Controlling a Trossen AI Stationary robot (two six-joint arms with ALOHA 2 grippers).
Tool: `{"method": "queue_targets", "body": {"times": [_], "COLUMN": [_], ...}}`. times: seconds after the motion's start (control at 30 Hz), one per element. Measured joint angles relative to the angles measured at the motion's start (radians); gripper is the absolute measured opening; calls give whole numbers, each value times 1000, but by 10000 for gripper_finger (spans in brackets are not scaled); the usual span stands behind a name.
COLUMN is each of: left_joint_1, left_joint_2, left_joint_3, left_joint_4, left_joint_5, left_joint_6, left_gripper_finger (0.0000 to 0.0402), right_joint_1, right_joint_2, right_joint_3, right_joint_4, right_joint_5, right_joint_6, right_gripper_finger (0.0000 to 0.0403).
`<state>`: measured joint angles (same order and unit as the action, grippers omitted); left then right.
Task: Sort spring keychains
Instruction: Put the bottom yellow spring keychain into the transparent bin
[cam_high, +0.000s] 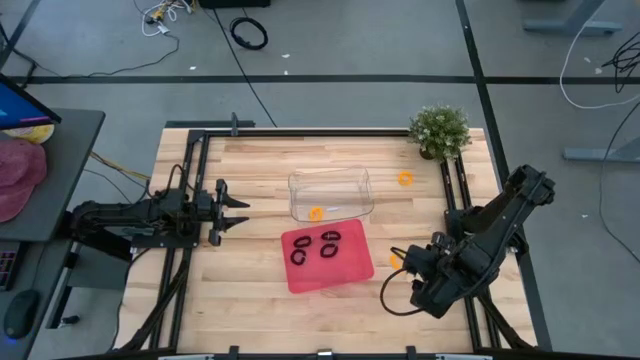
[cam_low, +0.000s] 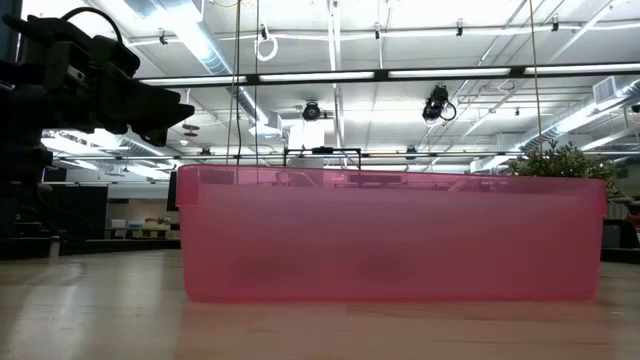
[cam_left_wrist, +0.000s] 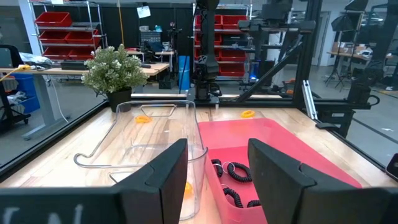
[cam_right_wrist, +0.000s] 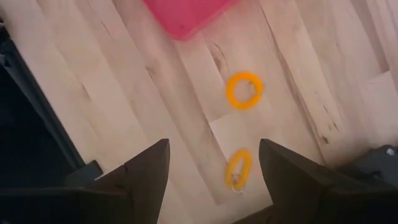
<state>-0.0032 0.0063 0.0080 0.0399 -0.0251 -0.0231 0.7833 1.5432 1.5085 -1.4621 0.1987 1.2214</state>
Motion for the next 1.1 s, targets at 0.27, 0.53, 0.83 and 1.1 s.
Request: {"method": "queue_targets", "body": {"times": [0.27,0.53,0.83,1.1], "left_joint_1": [0,0,0,0], "left_joint_2": [0,0,0,0], "left_joint_3": [0,0,0,0], "left_joint_4": [0,0,0,0], "left_joint_5": [0,0,0,0], "left_joint_6": [0,0,0,0], "left_gripper_finger": [172,172,172,172], "right_joint_1": [7,37,53,53], "right_joint_2": [23,23,23,23], "right_joint_3": [0,0,0,0], "right_joint_4": [-63,-79,-80,-80], "right_joint_5": [-5,2,30,25], "right_joint_6": [45,83,100,129], "right_gripper_finger": [249,249,249,249]}}
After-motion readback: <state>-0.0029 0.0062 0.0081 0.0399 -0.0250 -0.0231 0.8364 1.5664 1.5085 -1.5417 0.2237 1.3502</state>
